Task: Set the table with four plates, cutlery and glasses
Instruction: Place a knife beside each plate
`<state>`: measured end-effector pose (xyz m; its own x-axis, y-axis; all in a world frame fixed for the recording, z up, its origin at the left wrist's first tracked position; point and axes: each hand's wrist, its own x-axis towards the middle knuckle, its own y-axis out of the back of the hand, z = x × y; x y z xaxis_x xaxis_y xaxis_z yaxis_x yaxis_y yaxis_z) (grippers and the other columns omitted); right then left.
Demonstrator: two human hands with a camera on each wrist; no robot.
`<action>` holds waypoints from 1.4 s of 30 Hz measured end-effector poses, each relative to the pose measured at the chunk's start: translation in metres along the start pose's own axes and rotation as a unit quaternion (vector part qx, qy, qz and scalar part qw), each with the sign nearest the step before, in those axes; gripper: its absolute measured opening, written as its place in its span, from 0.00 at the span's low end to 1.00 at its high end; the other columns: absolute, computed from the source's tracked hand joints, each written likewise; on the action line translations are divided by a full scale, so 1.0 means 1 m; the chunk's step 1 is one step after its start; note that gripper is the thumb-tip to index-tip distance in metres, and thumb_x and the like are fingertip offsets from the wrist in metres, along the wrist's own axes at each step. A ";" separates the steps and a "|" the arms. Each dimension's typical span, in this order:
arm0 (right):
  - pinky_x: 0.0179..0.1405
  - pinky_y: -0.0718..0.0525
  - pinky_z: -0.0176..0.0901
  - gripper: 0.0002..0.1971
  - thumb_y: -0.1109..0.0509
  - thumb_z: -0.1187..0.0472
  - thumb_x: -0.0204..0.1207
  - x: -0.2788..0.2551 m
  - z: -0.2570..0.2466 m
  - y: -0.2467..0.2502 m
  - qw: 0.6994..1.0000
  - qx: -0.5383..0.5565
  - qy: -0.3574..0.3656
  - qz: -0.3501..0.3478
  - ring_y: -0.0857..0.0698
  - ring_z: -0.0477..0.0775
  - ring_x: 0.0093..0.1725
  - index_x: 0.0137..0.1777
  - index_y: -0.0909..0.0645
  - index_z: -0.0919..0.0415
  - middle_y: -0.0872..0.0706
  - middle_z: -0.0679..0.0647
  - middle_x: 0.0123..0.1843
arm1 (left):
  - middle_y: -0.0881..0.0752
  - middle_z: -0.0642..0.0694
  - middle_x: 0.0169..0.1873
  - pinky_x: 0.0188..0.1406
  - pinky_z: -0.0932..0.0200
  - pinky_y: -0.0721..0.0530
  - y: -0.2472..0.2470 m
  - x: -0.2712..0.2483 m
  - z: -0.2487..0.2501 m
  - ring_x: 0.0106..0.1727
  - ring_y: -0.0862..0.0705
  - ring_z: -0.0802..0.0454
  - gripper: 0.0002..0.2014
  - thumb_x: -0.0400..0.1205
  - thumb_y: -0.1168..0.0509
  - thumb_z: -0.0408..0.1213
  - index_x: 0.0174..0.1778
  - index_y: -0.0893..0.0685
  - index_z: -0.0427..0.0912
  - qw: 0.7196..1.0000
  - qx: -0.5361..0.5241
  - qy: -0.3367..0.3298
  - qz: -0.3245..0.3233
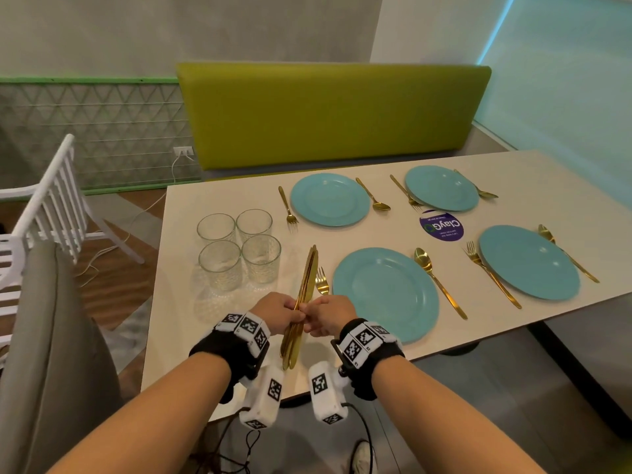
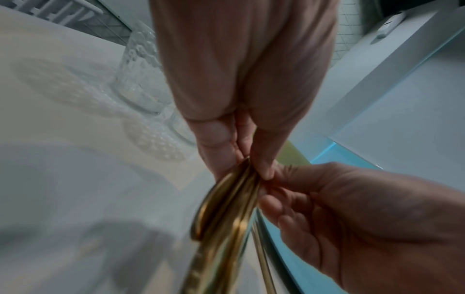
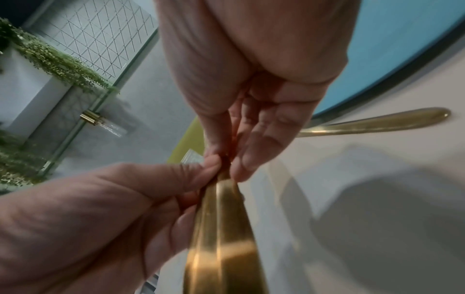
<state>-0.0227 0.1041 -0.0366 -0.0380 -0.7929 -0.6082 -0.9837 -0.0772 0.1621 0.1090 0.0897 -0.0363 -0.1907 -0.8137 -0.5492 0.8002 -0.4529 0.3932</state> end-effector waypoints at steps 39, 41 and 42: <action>0.50 0.15 0.44 0.11 0.28 0.56 0.75 0.039 0.027 -0.003 0.929 -0.315 0.000 0.195 0.12 0.57 0.51 0.52 0.12 0.62 0.10 0.58 0.50 | 0.17 0.38 0.43 0.62 0.42 0.17 0.014 0.002 0.008 0.57 0.14 0.35 0.13 0.82 0.38 0.35 0.31 0.23 0.45 0.998 -0.010 0.028 0.052; 0.49 0.16 0.43 0.12 0.28 0.55 0.75 0.039 0.027 -0.002 0.927 -0.316 -0.005 0.200 0.12 0.57 0.51 0.53 0.12 0.61 0.10 0.58 0.50 | 0.17 0.38 0.43 0.63 0.42 0.17 0.014 0.002 0.009 0.57 0.14 0.35 0.13 0.82 0.38 0.35 0.31 0.24 0.45 0.998 -0.008 0.028 0.049; 0.49 0.16 0.43 0.12 0.28 0.55 0.75 0.039 0.027 -0.001 0.927 -0.316 -0.006 0.202 0.12 0.57 0.51 0.53 0.12 0.61 0.10 0.57 0.51 | 0.17 0.38 0.43 0.63 0.42 0.17 0.014 0.002 0.009 0.57 0.14 0.35 0.13 0.82 0.38 0.35 0.31 0.24 0.45 0.998 -0.007 0.027 0.048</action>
<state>-0.0276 0.0896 -0.0815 -0.3864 -0.8275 -0.4073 -0.5899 -0.1177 0.7989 0.1144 0.0782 -0.0253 -0.0812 -0.8319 -0.5489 0.8214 -0.3678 0.4359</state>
